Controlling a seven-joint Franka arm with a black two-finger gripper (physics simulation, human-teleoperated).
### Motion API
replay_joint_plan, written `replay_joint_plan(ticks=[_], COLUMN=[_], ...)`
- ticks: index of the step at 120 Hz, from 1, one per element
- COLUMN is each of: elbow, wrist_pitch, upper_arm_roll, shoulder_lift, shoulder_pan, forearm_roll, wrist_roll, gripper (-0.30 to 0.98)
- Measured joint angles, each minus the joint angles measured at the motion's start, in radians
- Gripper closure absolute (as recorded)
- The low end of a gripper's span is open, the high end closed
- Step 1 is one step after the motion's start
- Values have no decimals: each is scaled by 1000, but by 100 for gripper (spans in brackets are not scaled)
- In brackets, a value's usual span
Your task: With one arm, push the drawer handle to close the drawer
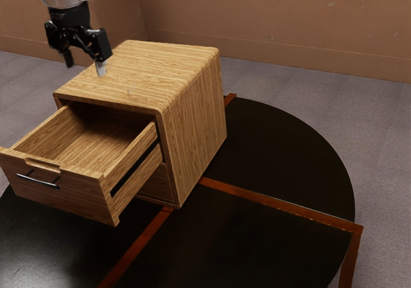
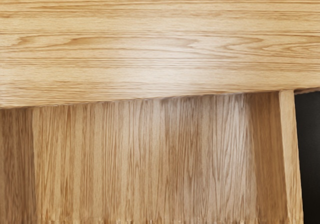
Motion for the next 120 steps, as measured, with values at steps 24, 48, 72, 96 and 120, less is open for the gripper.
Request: replay_joint_plan(ticks=[24, 48, 72, 96, 120], elbow=[95, 324, 335, -16, -584], wrist_pitch=[-64, -189, -238, -237, -155], upper_arm_roll=[0, -39, -48, -46, -36], shoulder_lift=[0, -8, -10, -278, -689], shoulder_pan=[-2, -17, -9, 4, 26], forearm_roll=[7, -7, -10, -6, -8], wrist_roll=[2, 1, 2, 4, 5], gripper=[0, 0, 0, 0, 0])
